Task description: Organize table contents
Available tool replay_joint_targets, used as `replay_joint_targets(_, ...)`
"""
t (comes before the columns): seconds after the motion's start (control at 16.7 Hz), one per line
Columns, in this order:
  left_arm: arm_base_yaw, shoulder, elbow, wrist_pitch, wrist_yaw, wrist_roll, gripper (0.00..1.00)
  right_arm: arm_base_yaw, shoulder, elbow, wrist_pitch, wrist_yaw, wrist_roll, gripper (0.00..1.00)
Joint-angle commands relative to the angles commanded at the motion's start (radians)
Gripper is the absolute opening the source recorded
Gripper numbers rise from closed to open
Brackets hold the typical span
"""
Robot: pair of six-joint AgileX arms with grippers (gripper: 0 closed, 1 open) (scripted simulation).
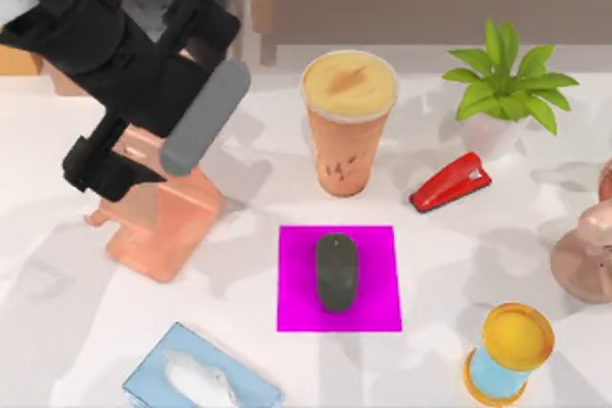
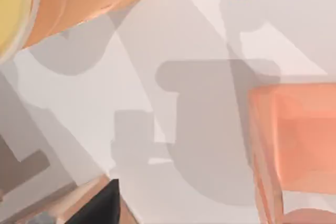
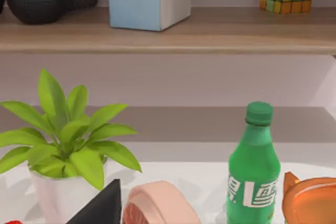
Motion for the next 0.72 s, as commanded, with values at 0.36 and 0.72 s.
replay_joint_targets(0.36, 0.429, -0.095, -0.245, -0.009, -0.039, -0.545, 1.00, 0.000, 0.000, 0.000, 0.000, 0.000, 0.000, 1.00)
replay_joint_targets(0.72, 0.769, -0.058, -0.396, 0.005, -0.149, -0.928, 1.00, 0.000, 0.000, 0.000, 0.000, 0.000, 0.000, 1.00)
